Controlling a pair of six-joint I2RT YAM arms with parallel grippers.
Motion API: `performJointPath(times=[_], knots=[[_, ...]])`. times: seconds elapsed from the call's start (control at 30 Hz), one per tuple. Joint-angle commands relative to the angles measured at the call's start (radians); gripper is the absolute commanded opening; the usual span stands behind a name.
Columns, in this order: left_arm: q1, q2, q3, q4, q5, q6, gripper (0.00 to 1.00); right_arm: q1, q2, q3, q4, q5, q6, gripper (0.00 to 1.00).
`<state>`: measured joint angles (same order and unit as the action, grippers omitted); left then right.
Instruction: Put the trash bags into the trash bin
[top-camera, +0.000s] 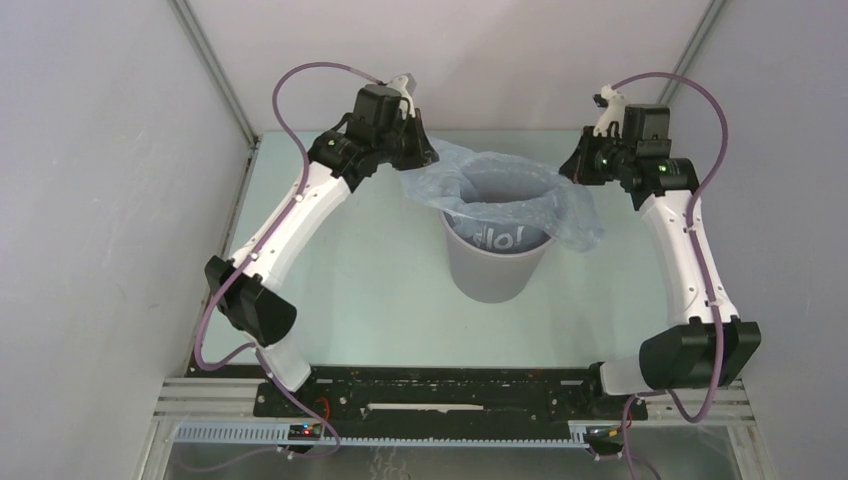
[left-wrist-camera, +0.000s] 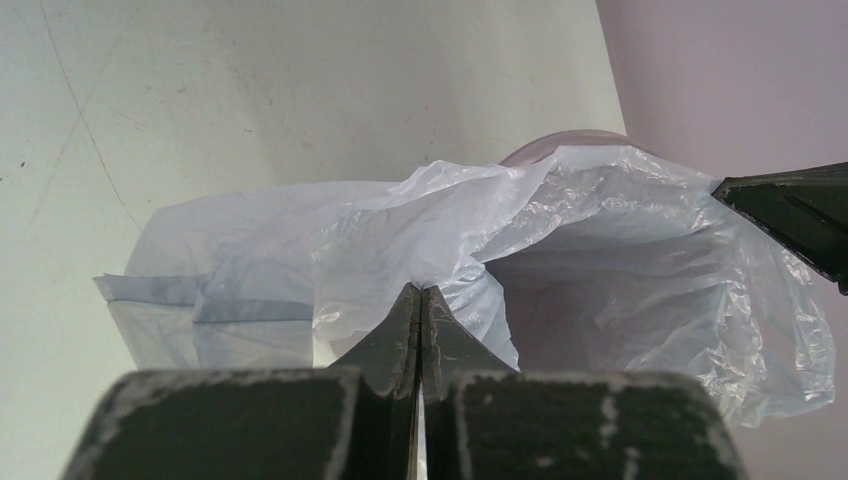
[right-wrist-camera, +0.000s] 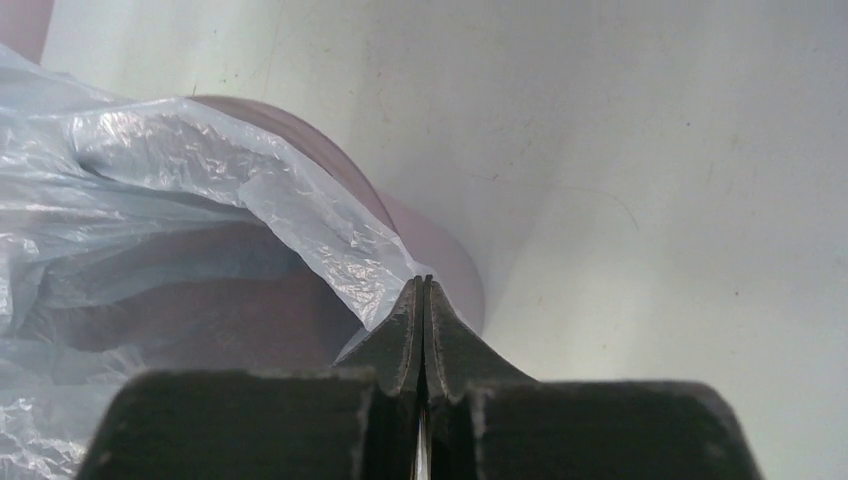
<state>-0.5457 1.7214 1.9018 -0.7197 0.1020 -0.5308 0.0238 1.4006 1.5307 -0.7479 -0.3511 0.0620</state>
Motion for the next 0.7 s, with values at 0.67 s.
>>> performJointPath(times=[0.67], knots=[[0.053, -0.069, -0.216, -0.002, -0.018, -0.078, 0.0, 0.009, 0.135, 0.021, 0.053, -0.008, 0.065, 0.01]])
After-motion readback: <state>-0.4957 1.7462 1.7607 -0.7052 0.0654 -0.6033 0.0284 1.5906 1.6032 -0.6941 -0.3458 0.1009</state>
